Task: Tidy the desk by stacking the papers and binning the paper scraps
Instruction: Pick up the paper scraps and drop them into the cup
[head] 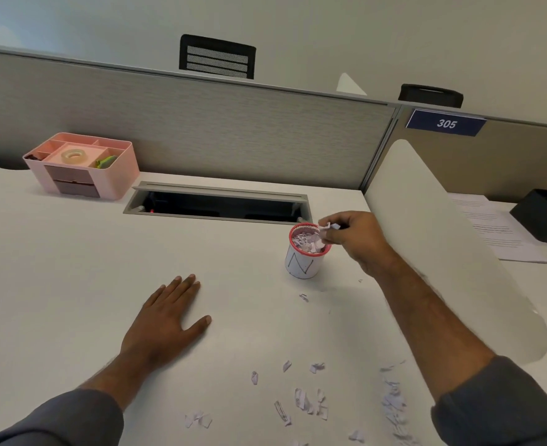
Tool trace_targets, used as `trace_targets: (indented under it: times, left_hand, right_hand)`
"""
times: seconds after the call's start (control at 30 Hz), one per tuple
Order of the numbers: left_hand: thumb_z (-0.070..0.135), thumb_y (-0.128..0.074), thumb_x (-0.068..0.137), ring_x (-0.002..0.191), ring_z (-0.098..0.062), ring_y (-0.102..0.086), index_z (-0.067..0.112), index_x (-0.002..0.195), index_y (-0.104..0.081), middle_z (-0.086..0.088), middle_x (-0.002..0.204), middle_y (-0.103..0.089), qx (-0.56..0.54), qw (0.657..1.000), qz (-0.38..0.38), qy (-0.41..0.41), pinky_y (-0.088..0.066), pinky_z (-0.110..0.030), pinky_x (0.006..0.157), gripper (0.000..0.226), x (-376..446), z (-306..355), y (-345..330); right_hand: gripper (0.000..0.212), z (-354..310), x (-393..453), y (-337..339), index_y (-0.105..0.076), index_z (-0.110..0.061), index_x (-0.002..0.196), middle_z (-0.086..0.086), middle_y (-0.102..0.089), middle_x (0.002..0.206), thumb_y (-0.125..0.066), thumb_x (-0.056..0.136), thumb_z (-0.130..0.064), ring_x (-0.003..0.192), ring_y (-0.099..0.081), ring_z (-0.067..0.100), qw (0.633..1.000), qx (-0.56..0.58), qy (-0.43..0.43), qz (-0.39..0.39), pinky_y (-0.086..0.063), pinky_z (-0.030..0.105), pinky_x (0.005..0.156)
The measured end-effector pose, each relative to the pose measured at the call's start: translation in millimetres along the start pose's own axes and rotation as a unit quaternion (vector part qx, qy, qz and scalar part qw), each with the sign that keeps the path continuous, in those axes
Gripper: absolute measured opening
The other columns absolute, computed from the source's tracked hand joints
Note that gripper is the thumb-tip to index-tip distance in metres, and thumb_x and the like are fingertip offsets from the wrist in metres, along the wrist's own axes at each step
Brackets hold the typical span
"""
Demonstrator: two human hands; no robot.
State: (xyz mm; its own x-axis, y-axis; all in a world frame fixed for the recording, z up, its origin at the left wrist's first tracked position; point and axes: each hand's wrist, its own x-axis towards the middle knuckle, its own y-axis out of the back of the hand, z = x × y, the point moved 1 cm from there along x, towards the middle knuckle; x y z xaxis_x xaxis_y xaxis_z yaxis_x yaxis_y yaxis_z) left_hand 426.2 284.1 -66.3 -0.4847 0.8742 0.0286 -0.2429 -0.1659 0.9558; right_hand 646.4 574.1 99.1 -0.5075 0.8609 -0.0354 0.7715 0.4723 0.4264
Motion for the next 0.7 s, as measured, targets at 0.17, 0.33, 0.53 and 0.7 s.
trace_targets:
  times: [0.17, 0.33, 0.53, 0.7]
  left_hand:
    - [0.075, -0.02, 0.088, 0.146, 0.012, 0.018, 0.035, 0.16, -0.011, 0.029, 0.162, 0.007, 0.002, 1.0, 0.002, 0.002, 0.01, -0.02, 0.121, 0.082, 1, -1, -1]
    - [0.074, -0.024, 0.09, 0.146, 0.012, 0.017, 0.036, 0.159, -0.012, 0.03, 0.161, 0.007, -0.006, 1.0, 0.002, 0.004, 0.009, -0.021, 0.121, 0.08, 1, -2, -2]
    - [0.074, -0.024, 0.089, 0.146, 0.011, 0.015, 0.036, 0.159, -0.012, 0.03, 0.161, 0.006, -0.011, 1.0, 0.004, 0.006, 0.006, -0.023, 0.123, 0.081, 0, -1, -2]
    - [0.074, -0.023, 0.088, 0.147, 0.011, 0.015, 0.035, 0.16, -0.012, 0.029, 0.162, 0.005, -0.011, 1.0, 0.006, 0.003, 0.007, -0.022, 0.122, 0.082, 1, -1, 0]
  right_hand:
    - [0.025, -3, 11, -14, -0.072, -0.003, 0.108, 0.015, -0.068, 0.113, -0.071, 0.083, -0.001, 0.1, -0.065, 0.027, 0.991, -0.13, 0.027, 0.016, -0.059, 0.034, 0.078]
    - [0.037, -5, 18, -15, -0.071, -0.008, 0.113, 0.012, -0.068, 0.11, -0.076, 0.077, 0.001, 0.094, -0.062, 0.023, 0.977, -0.21, 0.044, 0.012, -0.054, 0.031, 0.074]
    - [0.016, -5, 22, -19, -0.074, -0.003, 0.094, 0.015, -0.073, 0.093, -0.067, 0.082, 0.005, 0.081, -0.068, 0.027, 0.978, -0.17, 0.083, 0.083, -0.059, 0.036, 0.079]
    - [0.011, 23, 19, 6, -0.076, -0.003, 0.088, 0.013, -0.075, 0.089, -0.068, 0.08, -0.002, 0.083, -0.069, 0.025, 0.964, -0.14, 0.081, 0.209, -0.048, 0.022, 0.076]
